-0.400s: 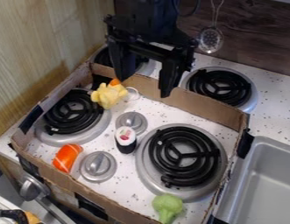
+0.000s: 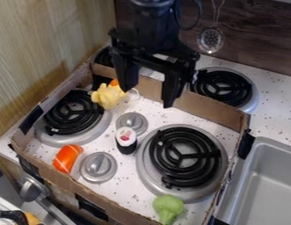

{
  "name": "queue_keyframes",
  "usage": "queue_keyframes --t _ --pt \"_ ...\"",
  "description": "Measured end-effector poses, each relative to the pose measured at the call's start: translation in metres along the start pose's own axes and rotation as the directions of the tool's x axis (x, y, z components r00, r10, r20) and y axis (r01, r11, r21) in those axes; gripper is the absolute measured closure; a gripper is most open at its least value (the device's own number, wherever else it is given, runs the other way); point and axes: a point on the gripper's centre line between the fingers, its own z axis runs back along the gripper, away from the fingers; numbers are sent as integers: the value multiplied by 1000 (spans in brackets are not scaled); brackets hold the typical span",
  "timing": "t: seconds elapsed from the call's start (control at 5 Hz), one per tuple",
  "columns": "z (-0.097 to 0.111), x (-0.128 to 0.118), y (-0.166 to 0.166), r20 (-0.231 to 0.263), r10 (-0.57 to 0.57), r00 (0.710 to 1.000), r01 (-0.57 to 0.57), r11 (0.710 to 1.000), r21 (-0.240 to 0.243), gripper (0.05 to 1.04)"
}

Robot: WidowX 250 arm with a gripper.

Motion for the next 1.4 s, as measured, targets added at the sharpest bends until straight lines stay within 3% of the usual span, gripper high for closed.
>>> queue_keyframes --t 0.4,0.6,1.0,1.2,1.4 --pt "-50 13 16 16 -14 1000 15 997 -72 87" --pt "-68 15 34 49 -2 999 5 998 -62 87" --pt "-86 6 53 78 35 996 -36 999 20 87" --pt "-100 2 58 91 54 994 -57 998 30 87" --pt "-113 4 62 98 74 993 -74 997 0 87"
